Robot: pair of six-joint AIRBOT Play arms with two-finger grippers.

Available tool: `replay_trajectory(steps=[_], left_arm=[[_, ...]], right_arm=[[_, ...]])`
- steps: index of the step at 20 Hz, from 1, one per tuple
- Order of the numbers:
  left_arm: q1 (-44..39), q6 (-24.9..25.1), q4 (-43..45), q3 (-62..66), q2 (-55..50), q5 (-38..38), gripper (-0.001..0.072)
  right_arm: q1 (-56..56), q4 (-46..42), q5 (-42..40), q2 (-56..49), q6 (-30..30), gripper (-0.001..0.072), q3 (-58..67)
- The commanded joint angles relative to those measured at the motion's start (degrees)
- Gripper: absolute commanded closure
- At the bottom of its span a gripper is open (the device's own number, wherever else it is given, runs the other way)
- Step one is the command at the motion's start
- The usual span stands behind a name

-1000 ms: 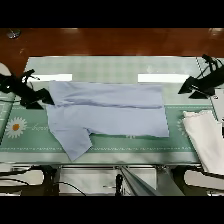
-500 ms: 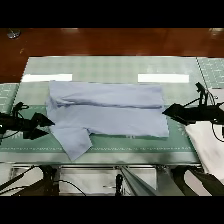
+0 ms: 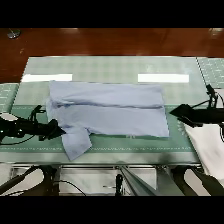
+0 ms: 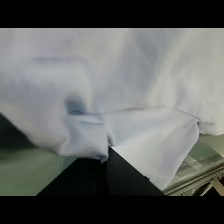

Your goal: Fold the shirts.

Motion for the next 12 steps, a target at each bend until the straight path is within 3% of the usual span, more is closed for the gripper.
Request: replay_trajectory(steps=[1, 3, 5, 12], left_arm=[[-1.7, 3.48, -4.24, -0.31, 0.13, -1.46, 0.069], [-1.7, 4.59, -7.19, -0.33, 0.13, -1.44, 0.0689], [-1.7, 5.97, -10.08, -0.33, 0.13, -1.46, 0.069], [-1.73, 6.08, -11.28, -0.33, 0.13, -1.46, 0.0689]], right_arm=[[-8.7, -13.7, 9.62, 0.09, 3.91, 0.0088, -0.63], [-8.39, -10.91, 9.55, 0.07, 4.0, 0.0088, -5.38], [-5.51, -5.18, 7.08, -0.17, 0.13, 0.0088, -8.96], [5.73, 1.46, -1.05, -9.09, 0.39, 0.0088, -9.27]])
